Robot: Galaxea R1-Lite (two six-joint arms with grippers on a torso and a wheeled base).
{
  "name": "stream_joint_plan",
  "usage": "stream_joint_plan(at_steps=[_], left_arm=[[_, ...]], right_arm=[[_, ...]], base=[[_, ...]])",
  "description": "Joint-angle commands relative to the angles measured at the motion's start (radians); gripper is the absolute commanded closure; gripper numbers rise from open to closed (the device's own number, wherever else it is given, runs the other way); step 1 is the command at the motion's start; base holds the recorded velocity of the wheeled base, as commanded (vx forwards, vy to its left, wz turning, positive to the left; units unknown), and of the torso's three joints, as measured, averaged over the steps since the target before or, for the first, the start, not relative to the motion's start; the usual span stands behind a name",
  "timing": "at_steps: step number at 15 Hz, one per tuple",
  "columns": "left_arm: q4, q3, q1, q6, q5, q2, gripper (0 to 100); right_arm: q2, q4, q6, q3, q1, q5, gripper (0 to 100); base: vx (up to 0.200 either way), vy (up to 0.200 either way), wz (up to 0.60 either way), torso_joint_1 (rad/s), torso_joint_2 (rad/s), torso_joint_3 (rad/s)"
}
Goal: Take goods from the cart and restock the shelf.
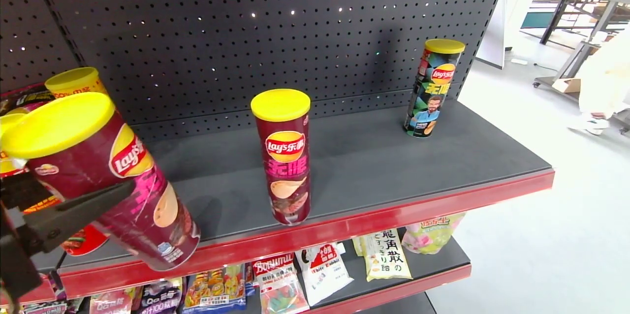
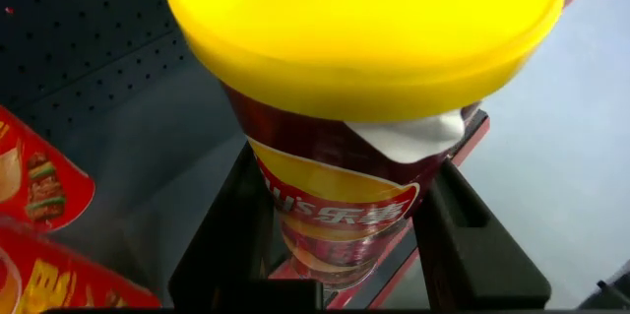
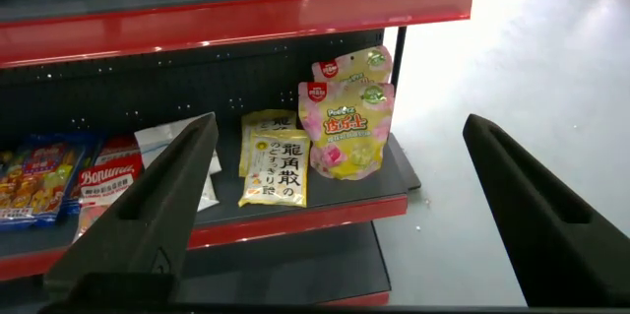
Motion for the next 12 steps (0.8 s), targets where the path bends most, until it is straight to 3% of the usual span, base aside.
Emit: stream_joint_plan(at_steps=[1, 7, 9, 12], left_arm=[[-0.053, -0.016, 0.000, 0.002, 0.001, 0.129, 100], [-0.153, -0.082, 0.000, -0.005, -0.002, 0.321, 100], [-0.181, -0.143, 0.000, -0.004, -0.002, 0.410, 100], [-0.254, -0.333, 0.001, -0.001, 0.010, 0.634, 100]], right_arm=[[0.001, 0.000, 0.000, 0.000, 0.000, 0.000, 0], [0.001, 0.000, 0.000, 0.000, 0.000, 0.000, 0], [0.001, 0.000, 0.000, 0.000, 0.000, 0.000, 0], [0.001, 0.000, 0.000, 0.000, 0.000, 0.000, 0]], base=[[0.000, 0.000, 0.00, 0.000, 0.00, 0.000], [0.000, 0.000, 0.00, 0.000, 0.00, 0.000], [0.000, 0.000, 0.00, 0.000, 0.00, 0.000], [0.000, 0.000, 0.00, 0.000, 0.00, 0.000]])
